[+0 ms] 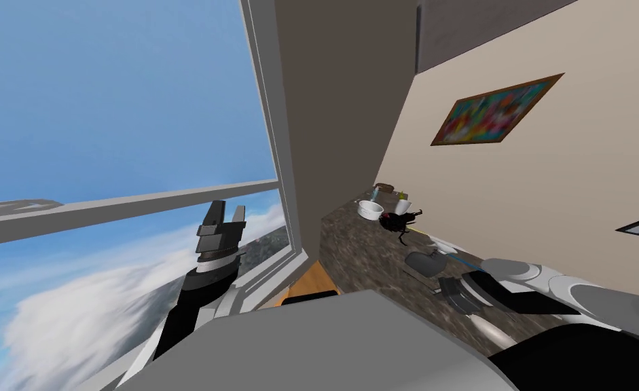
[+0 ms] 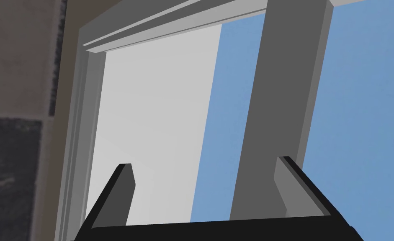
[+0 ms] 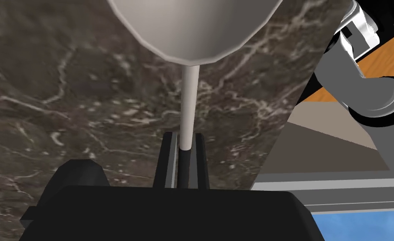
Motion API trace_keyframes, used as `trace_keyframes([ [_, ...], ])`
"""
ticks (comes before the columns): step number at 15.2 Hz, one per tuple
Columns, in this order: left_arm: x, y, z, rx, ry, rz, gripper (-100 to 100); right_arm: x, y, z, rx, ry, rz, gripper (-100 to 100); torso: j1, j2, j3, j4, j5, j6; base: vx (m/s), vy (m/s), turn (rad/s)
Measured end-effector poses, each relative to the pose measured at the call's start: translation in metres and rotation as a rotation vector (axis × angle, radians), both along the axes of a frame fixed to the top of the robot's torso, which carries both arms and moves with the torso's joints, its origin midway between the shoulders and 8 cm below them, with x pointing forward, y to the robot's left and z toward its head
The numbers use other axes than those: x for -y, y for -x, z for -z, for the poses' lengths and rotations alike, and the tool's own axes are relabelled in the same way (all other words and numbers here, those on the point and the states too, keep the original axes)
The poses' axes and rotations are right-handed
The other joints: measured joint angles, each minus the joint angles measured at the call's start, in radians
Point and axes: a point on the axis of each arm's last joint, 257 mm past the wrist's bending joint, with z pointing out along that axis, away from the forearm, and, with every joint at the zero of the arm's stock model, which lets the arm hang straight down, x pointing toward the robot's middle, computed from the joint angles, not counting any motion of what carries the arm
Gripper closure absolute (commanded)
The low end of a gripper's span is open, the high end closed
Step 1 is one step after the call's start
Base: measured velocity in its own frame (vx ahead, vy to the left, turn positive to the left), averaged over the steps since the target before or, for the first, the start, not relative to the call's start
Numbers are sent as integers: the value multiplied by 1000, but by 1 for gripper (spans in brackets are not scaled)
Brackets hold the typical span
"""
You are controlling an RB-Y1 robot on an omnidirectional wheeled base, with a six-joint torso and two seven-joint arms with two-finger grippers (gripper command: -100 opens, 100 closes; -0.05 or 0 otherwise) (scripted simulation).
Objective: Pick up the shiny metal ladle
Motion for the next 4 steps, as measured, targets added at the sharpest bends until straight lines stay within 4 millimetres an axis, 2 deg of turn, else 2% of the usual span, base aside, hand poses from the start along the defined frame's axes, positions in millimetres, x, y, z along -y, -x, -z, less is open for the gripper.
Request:
trace_keyframes([
  [2, 0, 0, 0, 0, 0, 0, 0, 1, -3, -4, 3, 1, -3, 100, -1, 1, 1, 0, -1, 1, -4, 11, -136],
  [4, 0, 0, 0, 0, 0, 0, 0, 2, -10, -15, 4, 0, -7, 100, 0, 2, 1, 0, 0, 0, -6, 12, -65],
])
